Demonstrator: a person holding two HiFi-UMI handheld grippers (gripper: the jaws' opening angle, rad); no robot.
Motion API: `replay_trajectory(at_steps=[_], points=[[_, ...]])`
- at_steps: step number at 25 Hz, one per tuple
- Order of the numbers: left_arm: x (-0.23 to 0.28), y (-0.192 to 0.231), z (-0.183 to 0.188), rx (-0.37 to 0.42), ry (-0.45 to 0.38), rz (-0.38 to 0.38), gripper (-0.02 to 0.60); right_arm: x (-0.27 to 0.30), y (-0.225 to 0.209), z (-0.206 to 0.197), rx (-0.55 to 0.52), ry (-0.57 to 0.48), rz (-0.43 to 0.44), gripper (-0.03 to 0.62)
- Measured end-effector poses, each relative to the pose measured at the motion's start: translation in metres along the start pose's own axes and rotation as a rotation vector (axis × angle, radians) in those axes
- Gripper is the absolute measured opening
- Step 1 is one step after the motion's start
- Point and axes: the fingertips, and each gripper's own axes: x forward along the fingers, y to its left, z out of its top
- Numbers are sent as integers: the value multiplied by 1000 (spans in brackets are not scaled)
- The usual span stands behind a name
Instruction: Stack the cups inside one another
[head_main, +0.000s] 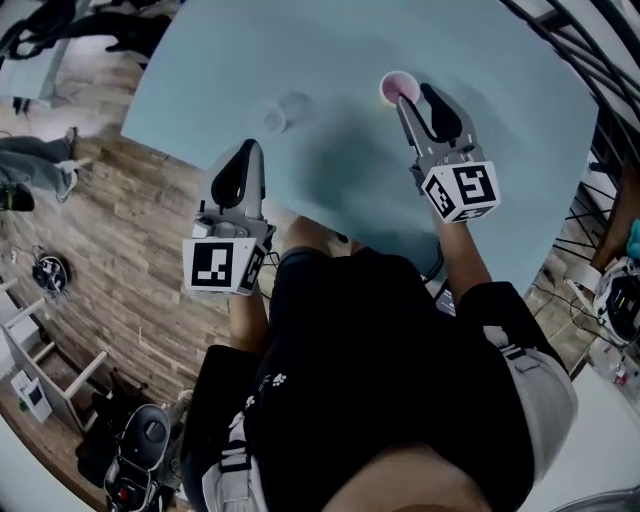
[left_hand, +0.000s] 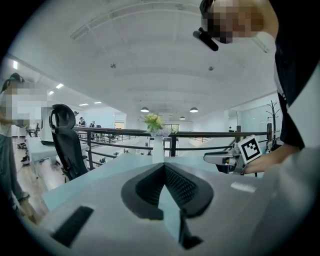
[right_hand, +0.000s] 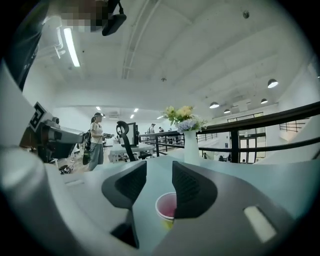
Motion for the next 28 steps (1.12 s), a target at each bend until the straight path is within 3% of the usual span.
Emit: replay_trajectory(at_steps=[3,8,13,18,28], points=[[6,4,2,3,-5,-25,-8,-12,5,10,-2,-36,-37,142],[13,24,8,8,-25,-98,-8,-18,24,20,-3,-78,-110,6],[14,47,14,15,-23,-168,-8,-14,51,25,-12,-87,-181,6],[18,64,17,30,-26,-243,-8,3,85,18,-10,-58,-176,8],[15,101,14,65,-8,-319,-8,53,152,-18,32,22,-110,120]])
